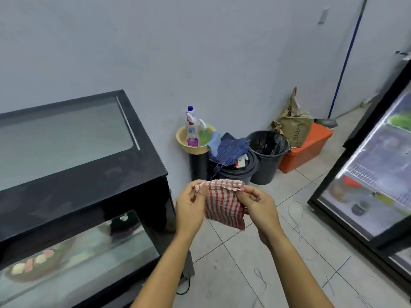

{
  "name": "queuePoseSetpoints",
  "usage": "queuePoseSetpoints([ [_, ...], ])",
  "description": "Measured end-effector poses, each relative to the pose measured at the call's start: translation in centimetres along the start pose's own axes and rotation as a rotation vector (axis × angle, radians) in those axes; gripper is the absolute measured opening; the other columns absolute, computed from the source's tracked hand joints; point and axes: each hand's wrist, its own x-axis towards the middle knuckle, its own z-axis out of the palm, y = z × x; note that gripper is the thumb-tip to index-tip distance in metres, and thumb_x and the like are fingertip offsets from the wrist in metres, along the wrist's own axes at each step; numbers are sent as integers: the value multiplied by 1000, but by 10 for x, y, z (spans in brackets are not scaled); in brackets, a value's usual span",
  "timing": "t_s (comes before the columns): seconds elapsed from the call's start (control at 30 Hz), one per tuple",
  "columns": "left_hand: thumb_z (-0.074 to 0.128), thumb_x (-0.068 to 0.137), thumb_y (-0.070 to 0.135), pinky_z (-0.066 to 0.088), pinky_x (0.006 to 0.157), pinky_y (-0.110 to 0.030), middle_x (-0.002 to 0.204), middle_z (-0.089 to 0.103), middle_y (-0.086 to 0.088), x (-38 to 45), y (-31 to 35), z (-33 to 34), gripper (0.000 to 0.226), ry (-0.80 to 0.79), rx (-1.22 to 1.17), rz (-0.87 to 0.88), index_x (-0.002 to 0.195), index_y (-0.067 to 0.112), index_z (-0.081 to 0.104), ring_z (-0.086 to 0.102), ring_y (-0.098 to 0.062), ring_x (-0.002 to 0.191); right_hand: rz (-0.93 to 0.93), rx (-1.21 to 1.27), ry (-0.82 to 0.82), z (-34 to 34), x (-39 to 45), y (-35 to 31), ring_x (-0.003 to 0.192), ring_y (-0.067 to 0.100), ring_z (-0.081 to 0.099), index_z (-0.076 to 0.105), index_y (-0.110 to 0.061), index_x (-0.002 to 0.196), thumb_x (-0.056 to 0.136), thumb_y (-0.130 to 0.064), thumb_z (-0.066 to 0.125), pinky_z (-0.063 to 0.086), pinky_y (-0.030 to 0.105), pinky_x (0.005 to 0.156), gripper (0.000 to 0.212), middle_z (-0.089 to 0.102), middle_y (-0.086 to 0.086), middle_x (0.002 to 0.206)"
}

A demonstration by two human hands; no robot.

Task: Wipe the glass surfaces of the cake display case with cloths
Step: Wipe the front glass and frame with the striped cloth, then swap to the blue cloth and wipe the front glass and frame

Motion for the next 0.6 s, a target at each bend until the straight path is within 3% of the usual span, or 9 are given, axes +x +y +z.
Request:
queuePoseSetpoints([
  [0.17,56,107,24,52,71,-9,111,72,8,59,-10,39,18,82,-1,-105,124,21,61,68,12,90,-14,-46,-15,-15,81,-5,103,16,74,76,-26,108,99,-19,67,61,37,90,14,79,-3,102],
  [0.3,60,103,39,58,90,-27,111,76,9,108,-30,61,18,135,39,-166,112,25,65,71,-2,100,3,-94,-59,-18,143,-2,101,15,74,75,-25,106,101,-14,62,60,34,86,17,79,-5,98],
  [0.47,68,98,35,58,90,-30,103,78,6,174,-66,70,14,243,36,-150,107,26,73,73,-8,100,64,-157,-173,-7,223,13,95,21,73,74,-22,100,97,-9,62,59,49,91,18,78,3,95],
  [0.53,71,94,36,58,85,-29,100,79,7,199,-85,68,14,288,35,-177,105,27,74,74,-10,98,76,-200,-229,0,255,23,95,24,73,73,-19,99,96,-7,60,60,45,88,19,78,7,95],
  [0.6,73,93,32,58,77,-23,96,79,8,220,-103,66,9,315,44,-214,101,28,75,75,-10,94,80,-255,-272,7,280,34,91,20,73,73,-18,97,96,-4,59,61,31,78,20,77,6,92],
])
